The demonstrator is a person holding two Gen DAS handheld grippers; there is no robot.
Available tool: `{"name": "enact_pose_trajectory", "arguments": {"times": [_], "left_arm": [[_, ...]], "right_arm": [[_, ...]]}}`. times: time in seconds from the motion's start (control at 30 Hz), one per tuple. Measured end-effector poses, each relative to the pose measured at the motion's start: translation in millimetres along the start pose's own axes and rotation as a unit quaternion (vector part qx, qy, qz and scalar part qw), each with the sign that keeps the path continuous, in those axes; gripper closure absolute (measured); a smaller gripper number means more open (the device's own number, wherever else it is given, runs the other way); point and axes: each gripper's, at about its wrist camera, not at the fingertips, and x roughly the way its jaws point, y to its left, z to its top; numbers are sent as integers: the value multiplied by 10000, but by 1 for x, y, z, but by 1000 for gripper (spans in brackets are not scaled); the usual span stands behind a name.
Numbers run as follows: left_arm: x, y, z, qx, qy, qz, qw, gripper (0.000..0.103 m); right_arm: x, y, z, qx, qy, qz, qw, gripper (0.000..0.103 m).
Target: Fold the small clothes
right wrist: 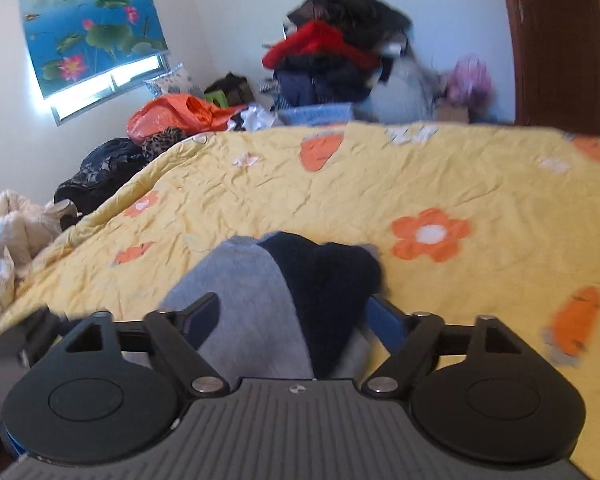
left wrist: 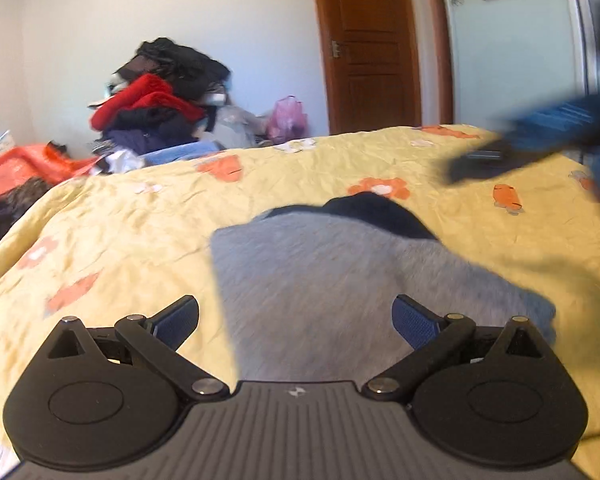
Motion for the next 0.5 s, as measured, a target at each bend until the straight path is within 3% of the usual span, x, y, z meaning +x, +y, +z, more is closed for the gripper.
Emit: {"name": "enact_pose_trajectory", "arguments": {"times": [0.07,0.23,0.37,0.5], "left_arm": [[-5,4,-10,-262,211,140,9993,0],[-11,4,-26,-1067,654,203,9919,0],[-23,-8,-38,-950,719,222,9926,0],[-37,-17,-45,-827,531,151,9950,0]], "right_arm": [[-38,-8,-21,-169,-128,-345,9992,16],[-93,-16,-56,-426,95,-1098,9930,13],[-128,-5,-75,-916,322,-1284,9870,6],[-151,6,-95,-1664,1007,-1287,9724,1]]}}
